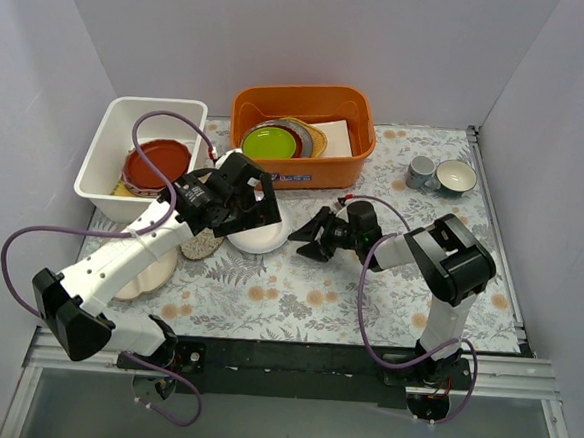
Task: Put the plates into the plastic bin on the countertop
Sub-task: Pick up the plate at the center of the board.
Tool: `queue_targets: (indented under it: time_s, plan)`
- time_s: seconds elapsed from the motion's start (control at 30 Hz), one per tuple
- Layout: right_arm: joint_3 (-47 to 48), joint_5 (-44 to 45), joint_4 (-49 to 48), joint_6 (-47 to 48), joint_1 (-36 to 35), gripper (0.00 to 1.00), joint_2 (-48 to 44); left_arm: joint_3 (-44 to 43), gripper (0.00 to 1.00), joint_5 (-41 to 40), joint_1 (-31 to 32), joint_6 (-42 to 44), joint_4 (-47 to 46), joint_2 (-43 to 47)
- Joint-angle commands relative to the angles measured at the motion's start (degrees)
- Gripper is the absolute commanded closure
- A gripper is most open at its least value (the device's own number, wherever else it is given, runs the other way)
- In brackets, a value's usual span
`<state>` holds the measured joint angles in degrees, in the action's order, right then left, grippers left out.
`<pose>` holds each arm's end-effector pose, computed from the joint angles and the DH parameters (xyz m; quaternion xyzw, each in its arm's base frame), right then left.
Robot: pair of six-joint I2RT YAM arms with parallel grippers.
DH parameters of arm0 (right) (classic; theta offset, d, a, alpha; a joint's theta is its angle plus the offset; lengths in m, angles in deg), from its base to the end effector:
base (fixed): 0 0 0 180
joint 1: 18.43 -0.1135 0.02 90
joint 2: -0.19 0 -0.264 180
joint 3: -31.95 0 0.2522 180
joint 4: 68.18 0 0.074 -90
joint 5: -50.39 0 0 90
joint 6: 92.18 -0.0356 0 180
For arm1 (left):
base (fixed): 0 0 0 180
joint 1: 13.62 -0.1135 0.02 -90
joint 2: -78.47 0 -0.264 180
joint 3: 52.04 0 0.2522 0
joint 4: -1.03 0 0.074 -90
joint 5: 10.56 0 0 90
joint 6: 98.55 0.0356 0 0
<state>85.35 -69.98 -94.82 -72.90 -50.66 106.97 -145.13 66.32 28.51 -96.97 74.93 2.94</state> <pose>0.2782 0.1966 0.1167 0.1412 0.8211 0.5349 0.1408 0.1943 -0.1649 0.3548 -0.4042 0.8614 -0.2155 0.2196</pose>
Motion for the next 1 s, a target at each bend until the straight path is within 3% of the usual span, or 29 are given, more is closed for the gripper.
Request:
queue_targets:
  time_s: [0.0,0.1,0.5,0.97]
  plan:
    - [2.6,1.9,-5.2,-2.9,-0.2,0.33,1.5,0.4,0.02,-1.1,0.2,-0.7,0.5,2.4]
    - [3.5,3.8,-7.9,-5.8,-0.9,0.34,2.7,1.3,0.02,-0.9,0.2,-0.9,-0.5,3.0]
    - [13.4,8.0,2.3,-4.7,-3.5,0.41,6.9,1.8,0.02,-0.4,0.2,-0.8,-0.7,5.0]
    - [12.7,8.6,1.7,-5.8,-4.7,0.65,9.3,2.9,0.02,0.0,0.2,-0.9,-0.9,6.6]
